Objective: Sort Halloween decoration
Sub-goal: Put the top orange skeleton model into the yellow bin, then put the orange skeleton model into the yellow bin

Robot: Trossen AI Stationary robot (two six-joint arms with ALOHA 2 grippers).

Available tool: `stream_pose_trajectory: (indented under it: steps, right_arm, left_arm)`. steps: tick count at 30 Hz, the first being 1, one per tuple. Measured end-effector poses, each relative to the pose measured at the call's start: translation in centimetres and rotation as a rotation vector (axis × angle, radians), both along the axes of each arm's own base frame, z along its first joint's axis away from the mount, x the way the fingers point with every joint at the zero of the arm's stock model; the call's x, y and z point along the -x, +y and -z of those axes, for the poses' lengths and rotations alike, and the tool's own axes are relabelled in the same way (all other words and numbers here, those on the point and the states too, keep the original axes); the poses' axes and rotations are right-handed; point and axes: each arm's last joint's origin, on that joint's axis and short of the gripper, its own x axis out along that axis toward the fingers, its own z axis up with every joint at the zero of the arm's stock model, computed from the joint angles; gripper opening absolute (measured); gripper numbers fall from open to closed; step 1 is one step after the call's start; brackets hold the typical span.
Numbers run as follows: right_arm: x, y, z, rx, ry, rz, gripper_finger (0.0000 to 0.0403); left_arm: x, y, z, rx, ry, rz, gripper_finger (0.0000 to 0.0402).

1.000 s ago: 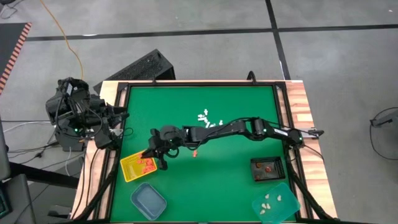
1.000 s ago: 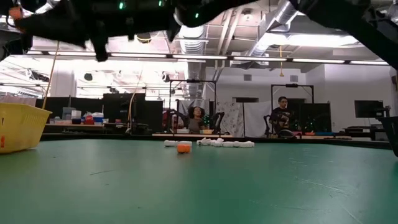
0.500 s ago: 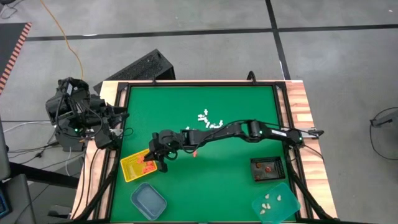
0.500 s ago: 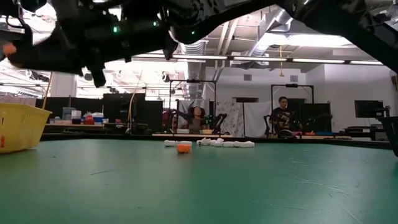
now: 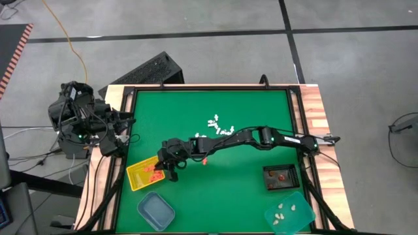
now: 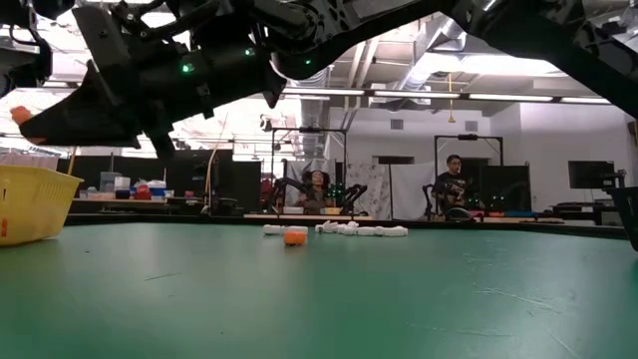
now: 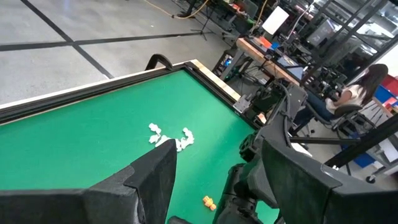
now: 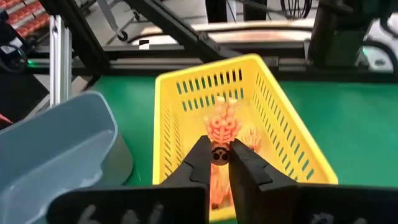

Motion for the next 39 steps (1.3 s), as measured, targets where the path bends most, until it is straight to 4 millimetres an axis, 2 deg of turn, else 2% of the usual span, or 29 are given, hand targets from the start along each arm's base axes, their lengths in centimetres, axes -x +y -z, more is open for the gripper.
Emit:
stream_pose_trajectory:
  steps: [6, 13, 15, 17, 22, 25, 27, 32, 35, 39]
  right_arm:
    - [0.0, 0.0, 0.0, -0.002, 0.002, 0.009, 0.0090]
    - [0.0, -0.2, 0.0, -0.015, 0.006, 0.024, 0.0114]
    - [0.1, -0.5, -0.5, -0.028, 0.015, 0.035, 0.0118]
    - [0.4, -1.1, -1.8, -0.033, 0.015, 0.046, 0.0121]
    - [2.9, -3.3, -7.0, -0.002, 0.102, 0.107, 0.0123]
    - [5.1, -4.2, -8.5, 0.097, 0.234, 0.086, 0.0124]
    - [7.0, -4.3, -9.4, 0.198, 0.328, 0.041, 0.0124]
    - [11.1, -3.7, -12.4, 0.487, 0.421, -0.139, 0.0124]
    - [11.8, -2.8, -12.1, 0.603, 0.461, -0.207, 0.0124]
    - [11.4, -1.6, -10.9, 0.649, 0.474, -0.273, 0.0124]
  left_arm:
    - [0.0, 0.0, 0.0, 0.000, 0.000, 0.000, 0.0226]
    - [0.0, 0.0, 0.0, 0.004, -0.002, -0.001, 0.0226]
    - [0.0, 0.0, 0.0, 0.010, -0.004, 0.000, 0.0226]
    - [0.0, -0.1, -0.1, 0.010, -0.005, 0.000, 0.0226]
    - [0.0, -0.1, -0.1, -0.006, -0.001, 0.005, 0.0226]
    - [0.0, -0.1, -0.1, -0.019, 0.003, 0.008, 0.0226]
    - [0.0, -0.1, -0.1, -0.026, 0.005, 0.009, 0.0226]
    - [0.0, -0.1, -0.1, -0.041, 0.010, 0.013, 0.0226]
    - [0.0, -0.1, -0.1, -0.057, 0.014, 0.016, 0.0226]
    - [0.0, -0.1, -0.1, -0.057, 0.015, 0.017, 0.0226]
